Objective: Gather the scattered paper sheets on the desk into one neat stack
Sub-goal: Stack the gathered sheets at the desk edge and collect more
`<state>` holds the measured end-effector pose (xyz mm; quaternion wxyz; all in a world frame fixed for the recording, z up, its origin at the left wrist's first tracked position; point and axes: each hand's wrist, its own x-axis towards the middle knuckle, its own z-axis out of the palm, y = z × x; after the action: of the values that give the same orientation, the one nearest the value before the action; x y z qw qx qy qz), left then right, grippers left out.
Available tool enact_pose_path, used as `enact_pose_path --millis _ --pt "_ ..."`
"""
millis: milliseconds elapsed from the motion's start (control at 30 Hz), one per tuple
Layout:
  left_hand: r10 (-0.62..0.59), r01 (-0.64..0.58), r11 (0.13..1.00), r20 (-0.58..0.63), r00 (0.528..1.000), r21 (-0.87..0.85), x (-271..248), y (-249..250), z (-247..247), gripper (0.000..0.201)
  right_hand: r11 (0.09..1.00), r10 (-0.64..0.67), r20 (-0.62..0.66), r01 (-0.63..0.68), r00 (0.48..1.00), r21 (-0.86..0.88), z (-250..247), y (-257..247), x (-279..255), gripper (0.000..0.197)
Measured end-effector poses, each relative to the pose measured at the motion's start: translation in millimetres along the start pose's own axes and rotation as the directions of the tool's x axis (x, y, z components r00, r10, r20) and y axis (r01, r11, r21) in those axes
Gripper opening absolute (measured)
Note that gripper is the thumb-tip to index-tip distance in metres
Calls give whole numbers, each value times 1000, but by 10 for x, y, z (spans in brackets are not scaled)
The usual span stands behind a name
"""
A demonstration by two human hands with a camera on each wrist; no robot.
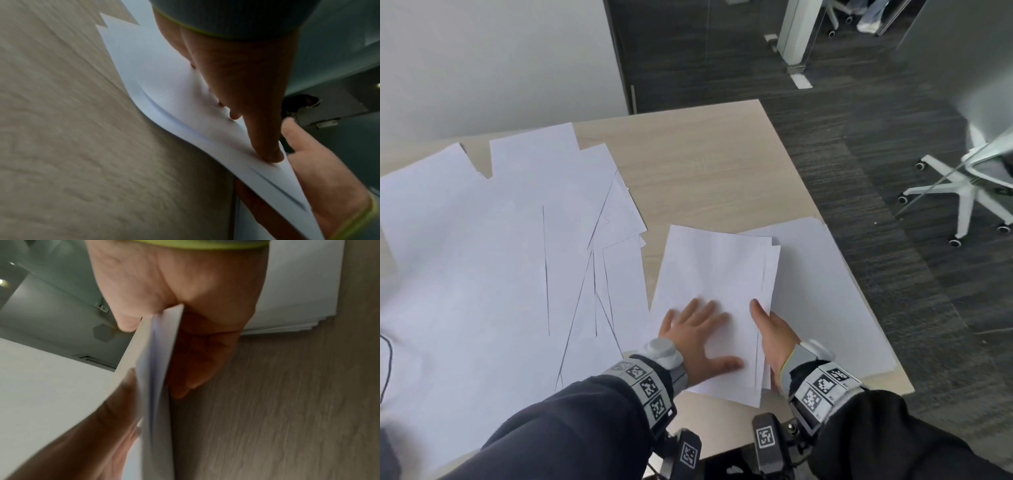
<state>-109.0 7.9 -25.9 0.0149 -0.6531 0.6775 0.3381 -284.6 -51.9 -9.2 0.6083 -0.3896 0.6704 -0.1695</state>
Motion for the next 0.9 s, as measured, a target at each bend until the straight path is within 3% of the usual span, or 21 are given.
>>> enact_pose_path --millis 100,167,267,400,467,567,900 --pt "39 -39 997 -4 999 -68 -25 -28 55 94 1000 6 19 -6 1000 18 32 45 59 26" --pt "8 -17 993 -80 997 -118 -47 -116 17 85 999 -20 32 22 999 -45 8 64 98 23" --pt "-164 156 986 -205 965 -56 -81 -410 -154 80 995 -66 19 67 998 -71 -93 -3 113 24" --pt "-477 482 876 -165 863 -10 -221 -917 -365 116 993 -95 -31 92 995 -68 -242 -61 183 24" --pt "-501 508 861 -136 855 21 -283 -1082 -372 131 994 -92 -55 89 994 -65 -302 -64 219 24" --pt "-471 480 875 -125 873 59 -326 -1163 -346 138 993 -99 -61 95 993 -66 -324 -49 237 25" --pt "-487 495 867 -117 866 51 -303 -1084 -451 87 991 -103 -63 98 993 -88 -239 1 222 23"
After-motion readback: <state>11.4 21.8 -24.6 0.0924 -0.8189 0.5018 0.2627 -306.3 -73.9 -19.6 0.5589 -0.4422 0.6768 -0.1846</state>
